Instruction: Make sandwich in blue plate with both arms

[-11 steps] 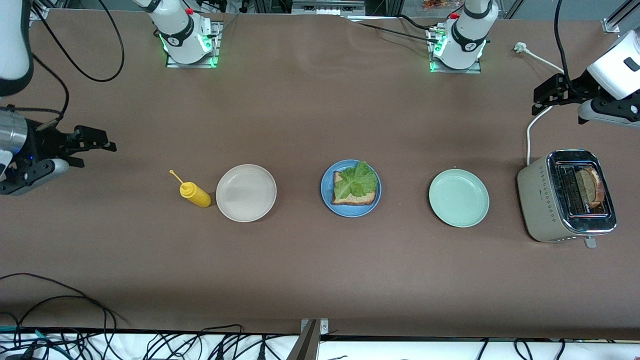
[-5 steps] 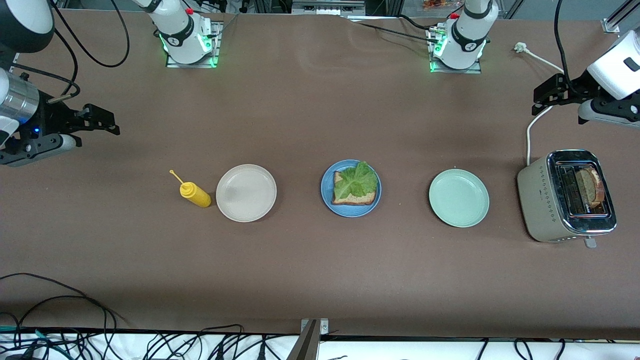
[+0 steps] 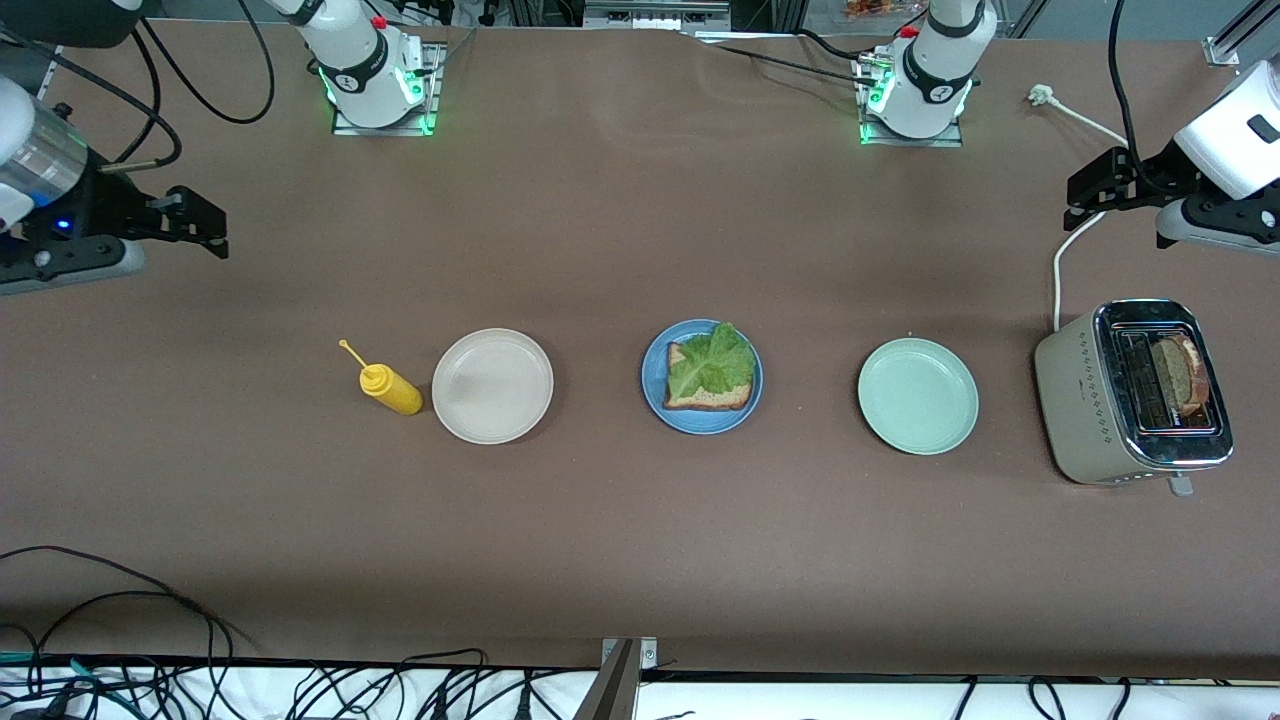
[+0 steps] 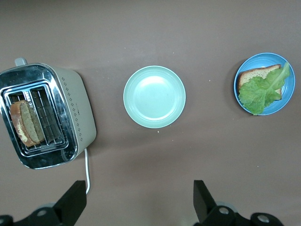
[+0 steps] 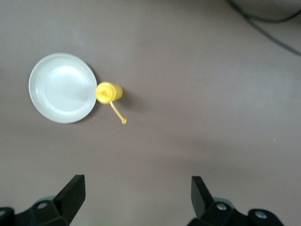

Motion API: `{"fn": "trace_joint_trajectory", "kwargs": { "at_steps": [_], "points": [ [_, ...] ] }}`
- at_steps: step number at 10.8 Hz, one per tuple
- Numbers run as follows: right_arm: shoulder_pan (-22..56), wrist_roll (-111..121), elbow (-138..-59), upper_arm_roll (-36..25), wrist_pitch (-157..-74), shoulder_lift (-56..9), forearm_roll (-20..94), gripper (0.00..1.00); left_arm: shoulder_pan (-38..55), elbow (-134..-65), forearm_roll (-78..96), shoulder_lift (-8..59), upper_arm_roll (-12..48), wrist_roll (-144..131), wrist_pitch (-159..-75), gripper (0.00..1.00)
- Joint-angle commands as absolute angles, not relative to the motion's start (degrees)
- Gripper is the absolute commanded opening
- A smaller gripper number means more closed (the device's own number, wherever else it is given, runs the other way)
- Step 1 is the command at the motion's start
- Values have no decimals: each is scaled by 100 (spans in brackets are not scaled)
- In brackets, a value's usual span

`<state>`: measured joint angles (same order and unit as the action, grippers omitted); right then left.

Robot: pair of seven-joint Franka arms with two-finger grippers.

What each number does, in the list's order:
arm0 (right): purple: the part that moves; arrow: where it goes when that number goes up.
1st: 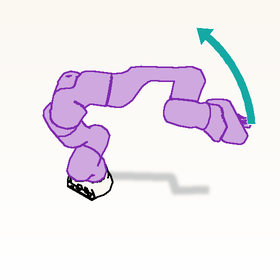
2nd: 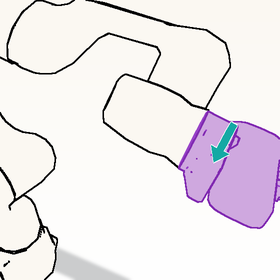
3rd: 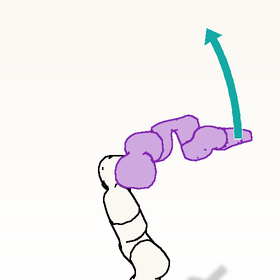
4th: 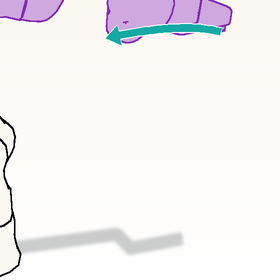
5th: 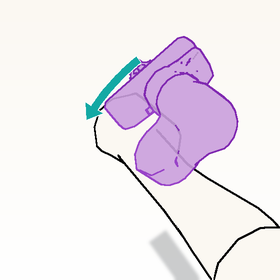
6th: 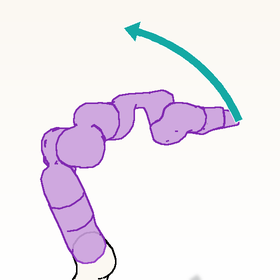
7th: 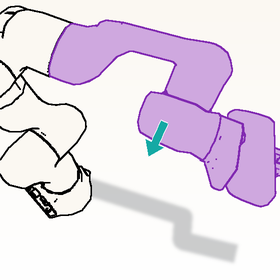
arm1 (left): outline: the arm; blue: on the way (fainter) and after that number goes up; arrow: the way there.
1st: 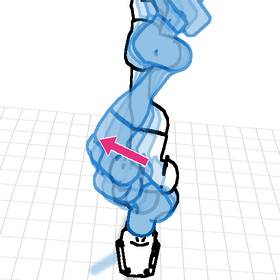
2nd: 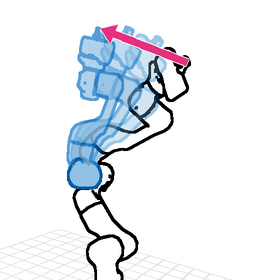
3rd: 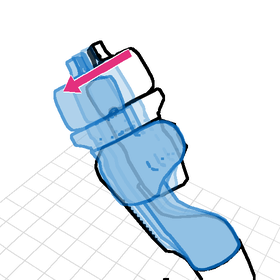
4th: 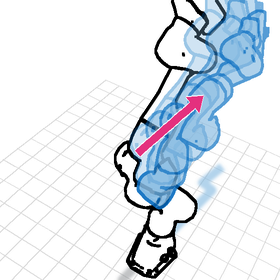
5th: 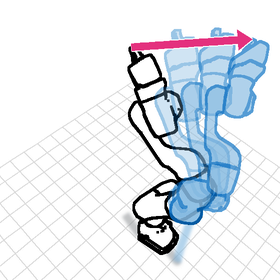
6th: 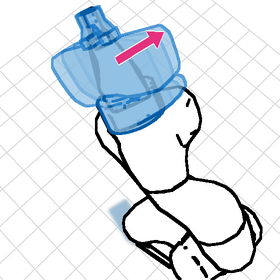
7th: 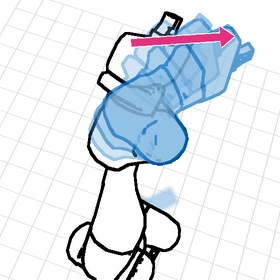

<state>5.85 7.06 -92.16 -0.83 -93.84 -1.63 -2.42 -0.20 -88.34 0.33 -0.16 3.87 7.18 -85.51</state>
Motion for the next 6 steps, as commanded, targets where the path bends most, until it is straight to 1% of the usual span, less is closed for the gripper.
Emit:
{"fn": "trace_joint_trajectory", "kwargs": {
  "at_steps": [1,2,5,6],
  "points": [
    [519,668,-9404,-61,-9912,26,-325,100,-53,-8736,18,17,396,756,-8473,100],
    [432,616,-9396,-79,-10105,26,-316,100,-70,-8736,9,18,396,756,-8481,100],
    [387,571,-9413,-88,-10099,123,-220,100,-368,-8719,53,332,396,756,-8560,100],
    [291,536,-9465,-88,-10099,158,-211,100,-508,-8623,1,491,396,773,-8830,100]
  ]
}}
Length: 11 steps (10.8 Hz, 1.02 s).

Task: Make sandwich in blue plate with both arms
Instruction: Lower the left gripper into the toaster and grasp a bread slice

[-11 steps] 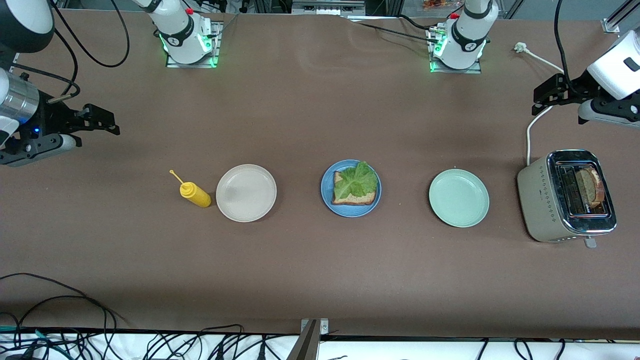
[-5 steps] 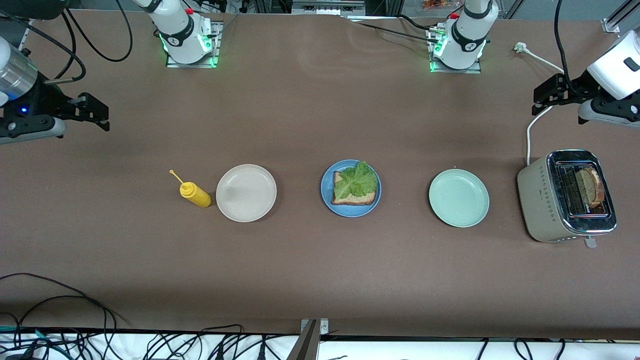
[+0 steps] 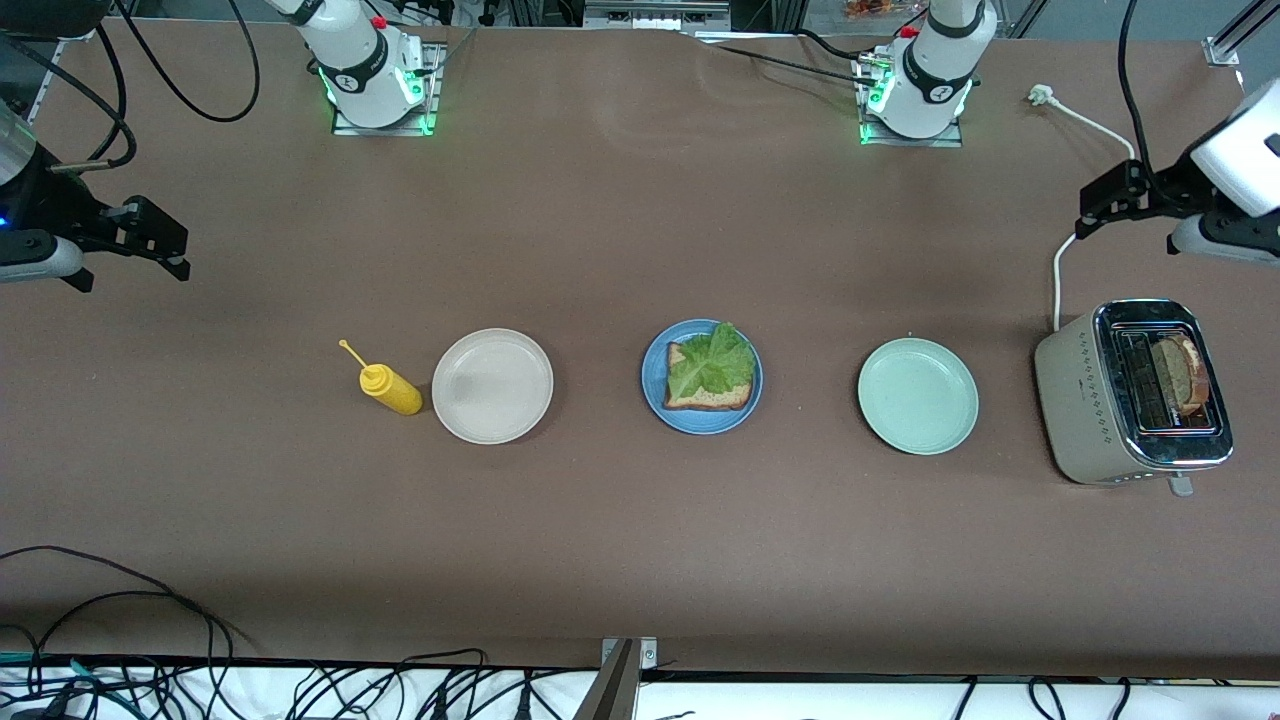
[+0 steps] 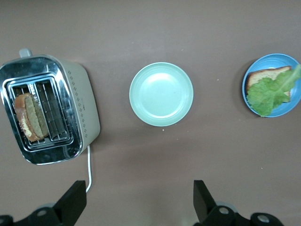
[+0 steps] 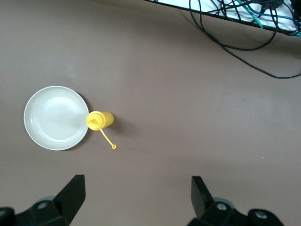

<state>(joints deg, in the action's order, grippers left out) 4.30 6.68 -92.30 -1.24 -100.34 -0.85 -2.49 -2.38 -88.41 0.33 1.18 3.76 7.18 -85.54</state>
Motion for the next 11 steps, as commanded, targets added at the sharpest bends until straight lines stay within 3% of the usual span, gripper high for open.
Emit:
{"fn": "trace_joint_trajectory", "kwargs": {
  "at_steps": [1,11],
  "points": [
    [264,501,-9527,-97,-10081,219,-185,100,-692,-8613,0,710,396,773,-9033,100],
    [272,677,-9571,-492,-10020,246,-158,100,-2134,-8710,-860,2723,396,1617,-11759,100]
  ]
}}
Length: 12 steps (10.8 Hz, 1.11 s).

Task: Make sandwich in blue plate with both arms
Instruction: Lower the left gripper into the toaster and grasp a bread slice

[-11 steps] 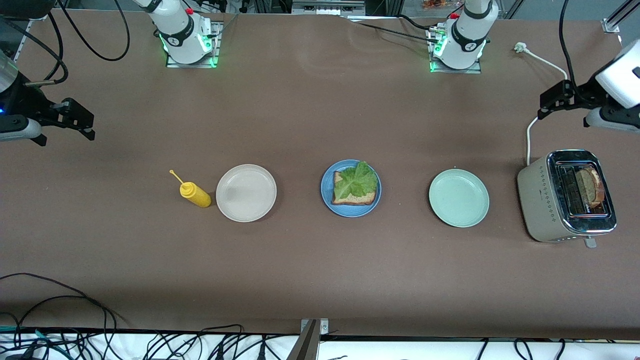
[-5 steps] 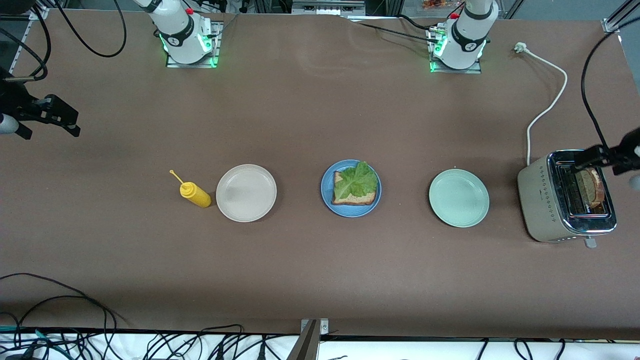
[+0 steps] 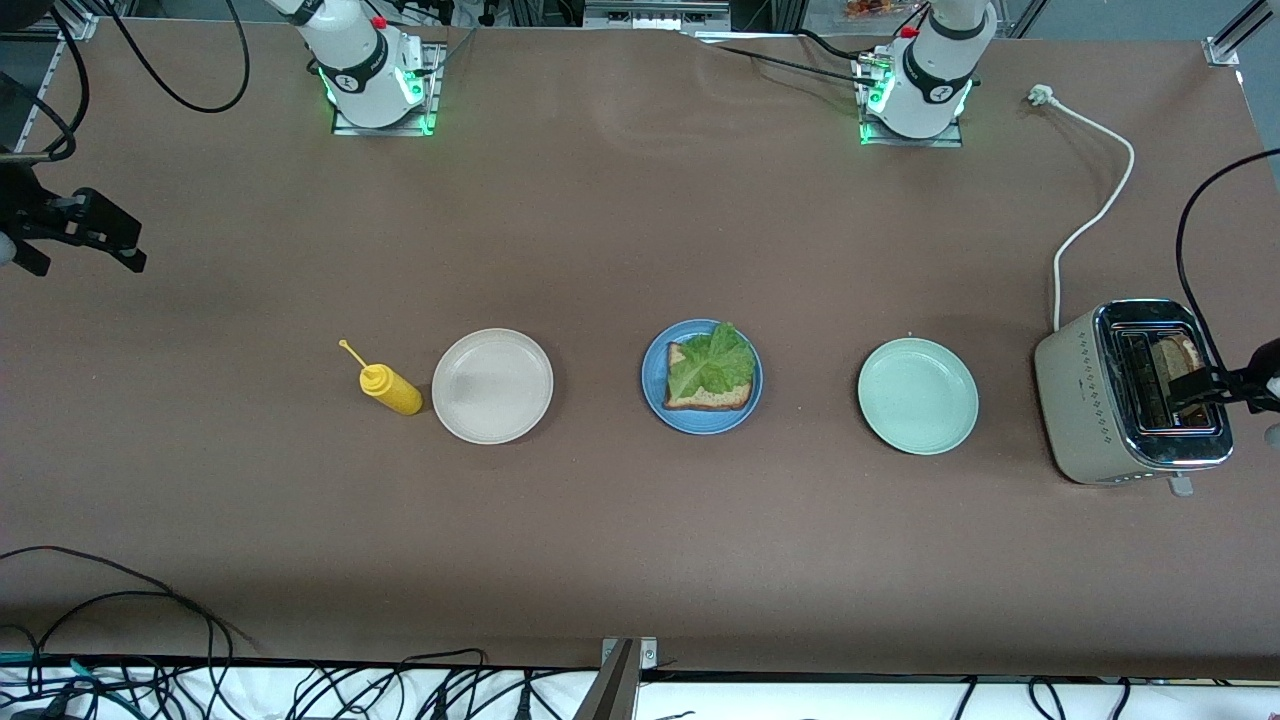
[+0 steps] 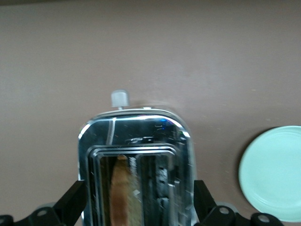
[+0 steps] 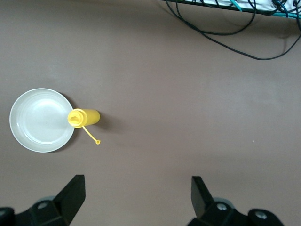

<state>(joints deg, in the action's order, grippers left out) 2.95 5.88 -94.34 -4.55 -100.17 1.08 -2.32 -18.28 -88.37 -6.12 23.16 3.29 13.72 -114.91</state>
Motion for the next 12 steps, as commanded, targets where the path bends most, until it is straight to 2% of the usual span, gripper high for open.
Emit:
{"fn": "trace_joint_trajectory", "kwargs": {
  "at_steps": [1,2,3,4,6,8,9,12],
  "points": [
    [290,651,-9536,-475,-10028,246,-167,100,-2214,-8745,-974,2768,396,1626,-11751,100],
    [299,659,-9467,-475,-10020,211,-167,100,-2267,-8910,-993,2751,396,1652,-11681,98],
    [299,659,-9431,-492,-10020,211,-167,100,-2355,-8929,-993,2734,396,1731,-11463,83],
    [290,703,-9439,-501,-9941,202,-158,100,-2364,-8930,-993,2733,396,1792,-11296,49],
    [308,712,-9361,-475,-9624,79,-158,100,-2373,-8886,-993,2681,404,1793,-11093,21],
    [308,581,-9343,-483,-9676,79,-150,100,-2364,-8851,-923,2602,422,1802,-10838,12],
    [308,580,-9291,-483,-9685,79,-123,100,-2364,-8851,-923,2602,431,1802,-10741,0],
    [316,502,-9237,-483,-9624,88,307,100,-2364,-8798,-896,2567,448,1784,-10644,0]
  ]
}}
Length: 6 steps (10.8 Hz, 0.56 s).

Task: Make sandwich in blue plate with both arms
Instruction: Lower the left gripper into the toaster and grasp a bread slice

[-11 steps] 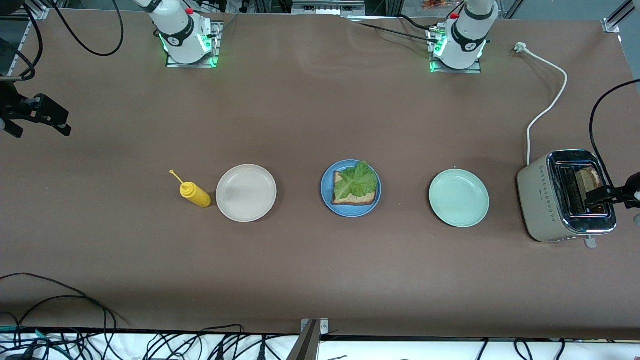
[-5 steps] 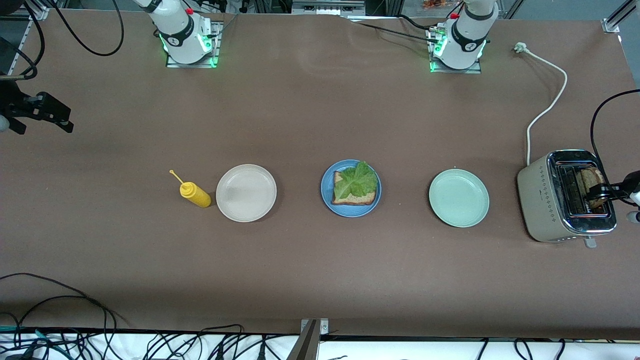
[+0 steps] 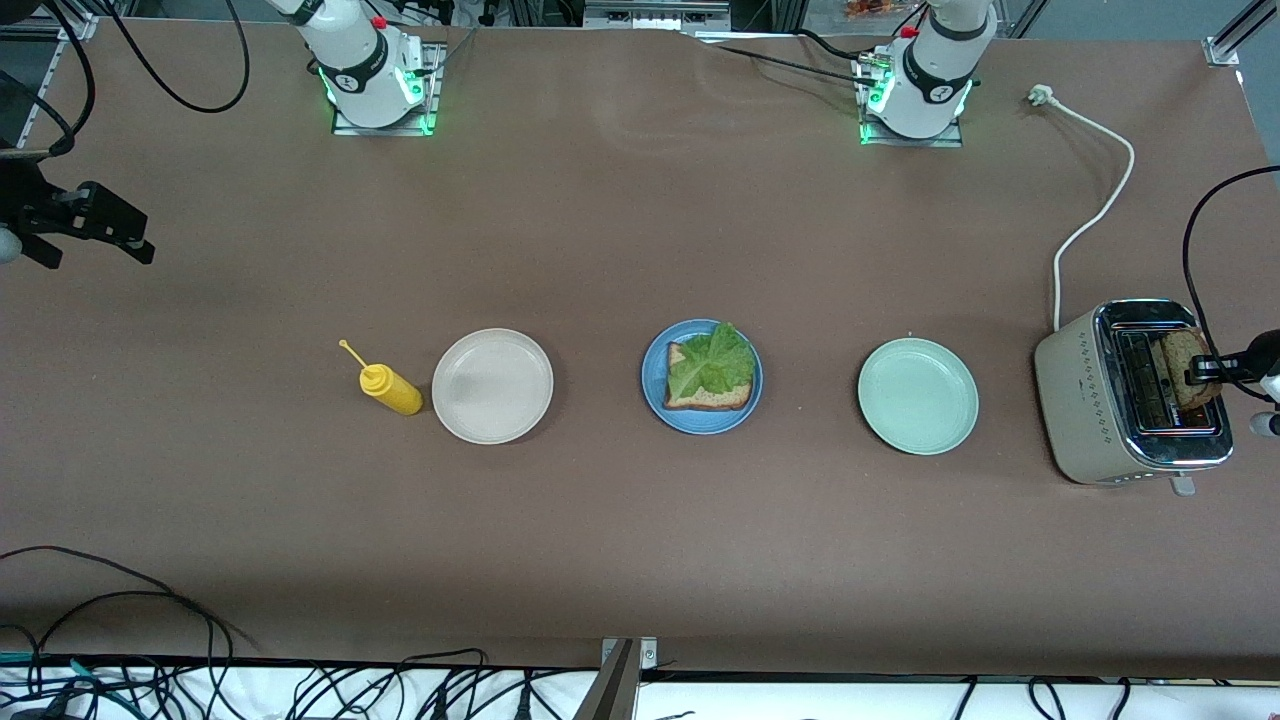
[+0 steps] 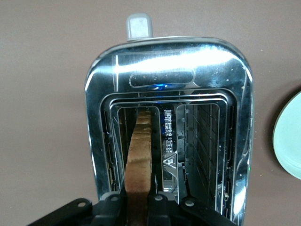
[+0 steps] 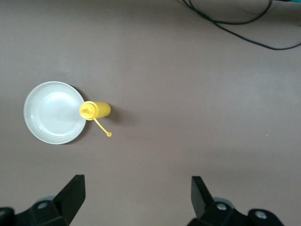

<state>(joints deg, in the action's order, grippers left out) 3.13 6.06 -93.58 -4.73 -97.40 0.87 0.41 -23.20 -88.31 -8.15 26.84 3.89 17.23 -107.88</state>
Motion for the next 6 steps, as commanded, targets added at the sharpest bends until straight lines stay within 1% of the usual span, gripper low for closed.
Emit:
{"fn": "trace_joint_trajectory", "kwargs": {
  "at_steps": [1,4,6],
  "points": [
    [316,475,-9237,-475,-9615,88,351,100,-2356,-8737,-905,2462,448,1784,-10557,0],
    [316,475,-9246,-466,-9563,79,352,100,-2303,-8369,-914,2180,527,1793,-10074,0],
    [316,466,-9255,-466,-9562,79,352,100,-2303,-7956,-905,2101,790,1784,-9679,0]
  ]
}}
